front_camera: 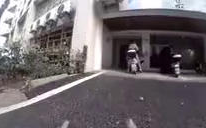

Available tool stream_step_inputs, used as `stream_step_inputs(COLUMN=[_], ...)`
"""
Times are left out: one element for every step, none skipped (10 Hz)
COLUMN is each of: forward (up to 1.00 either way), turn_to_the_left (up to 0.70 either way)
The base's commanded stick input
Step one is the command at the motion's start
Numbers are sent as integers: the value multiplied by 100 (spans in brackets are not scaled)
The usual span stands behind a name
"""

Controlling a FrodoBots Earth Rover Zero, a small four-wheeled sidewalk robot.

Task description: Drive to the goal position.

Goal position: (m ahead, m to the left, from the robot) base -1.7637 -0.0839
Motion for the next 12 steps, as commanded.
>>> stream_step_inputs(forward=[62,62,62,62,62,62,62,62,62,62,62,62], turn_to_the_left=[15,15,15,15,15,15,15,15,15,15,15,15])
